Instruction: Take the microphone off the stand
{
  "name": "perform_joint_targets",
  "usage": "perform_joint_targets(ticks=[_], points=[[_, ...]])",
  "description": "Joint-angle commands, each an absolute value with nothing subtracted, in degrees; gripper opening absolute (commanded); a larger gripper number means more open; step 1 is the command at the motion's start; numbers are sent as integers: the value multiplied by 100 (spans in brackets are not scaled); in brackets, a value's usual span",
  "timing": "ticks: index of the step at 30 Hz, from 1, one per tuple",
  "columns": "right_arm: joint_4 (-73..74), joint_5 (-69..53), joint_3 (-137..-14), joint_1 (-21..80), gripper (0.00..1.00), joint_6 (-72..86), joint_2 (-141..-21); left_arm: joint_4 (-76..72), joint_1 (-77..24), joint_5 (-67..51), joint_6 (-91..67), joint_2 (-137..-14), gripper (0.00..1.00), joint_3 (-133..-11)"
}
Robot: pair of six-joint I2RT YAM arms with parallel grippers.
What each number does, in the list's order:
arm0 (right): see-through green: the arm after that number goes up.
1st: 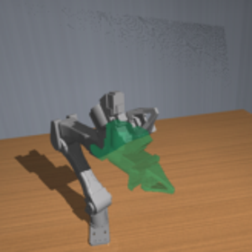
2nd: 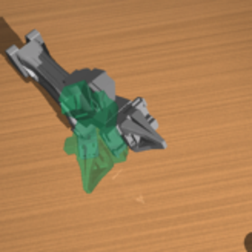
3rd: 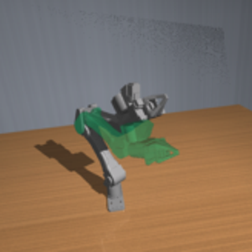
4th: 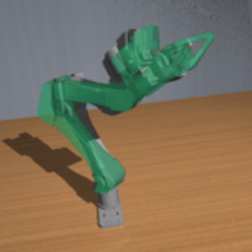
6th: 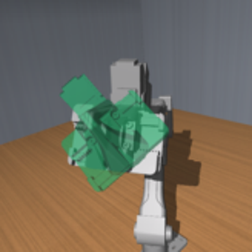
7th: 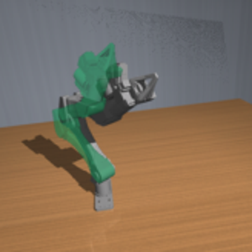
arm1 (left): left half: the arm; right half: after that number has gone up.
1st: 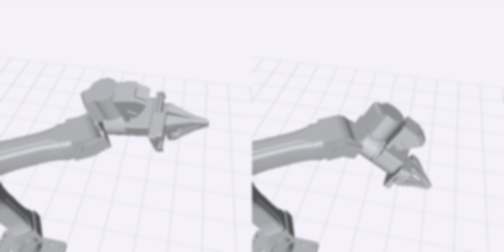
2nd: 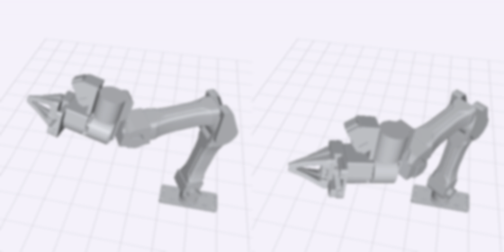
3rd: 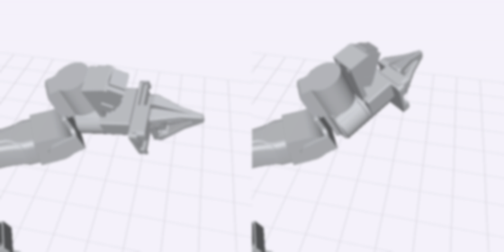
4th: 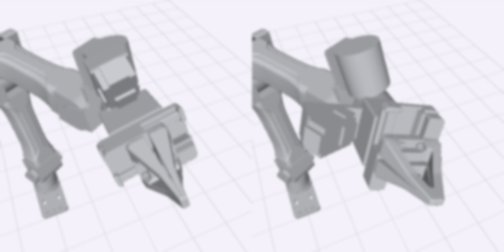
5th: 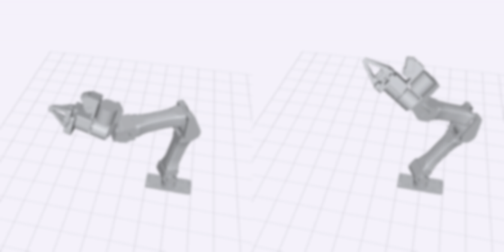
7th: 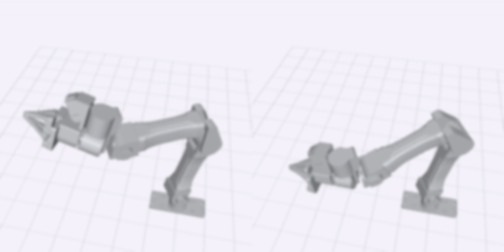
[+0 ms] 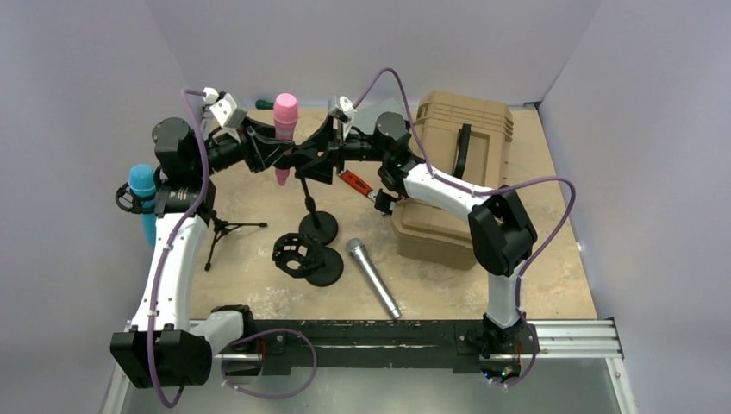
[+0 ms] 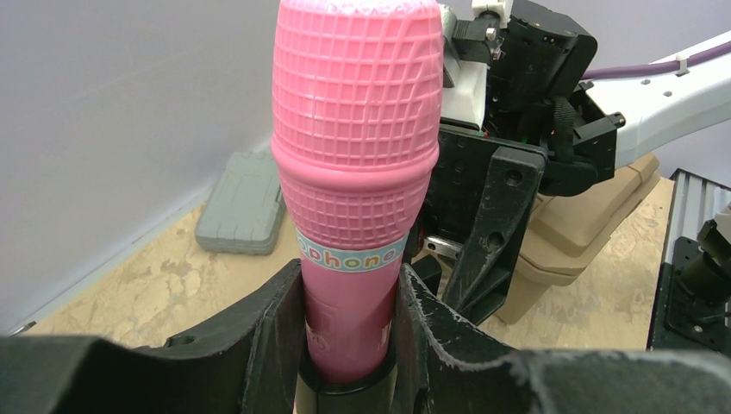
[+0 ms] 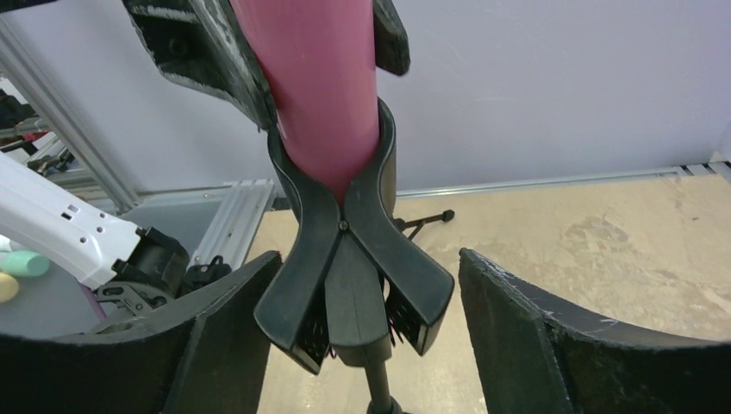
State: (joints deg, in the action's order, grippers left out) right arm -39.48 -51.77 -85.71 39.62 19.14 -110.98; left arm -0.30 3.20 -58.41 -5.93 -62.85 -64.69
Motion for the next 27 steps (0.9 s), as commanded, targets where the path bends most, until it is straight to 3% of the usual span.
perform_joint_targets(ticks=[1,9,11,20,27], points=[[-4269,-5223,-8955,3990,66,1986,-11103,-465,299,-5968,-519,-6086,0,-6592],[-4211,-5312,-9189,3986,20,1850,-11379,-479,307,-5742,-506,-5871,0,-6577],[-4105,-5310,-9321,3990,0,1749,-11501,-539,312,-5625,-494,-5728,0,-6519],[-3753,-5276,-9702,3990,0,1097,-11636,-753,383,-5198,-652,-5461,0,-6432],[-3618,-5225,-9282,3990,0,585,-11477,-651,631,-4422,-1017,-5212,0,-6551]])
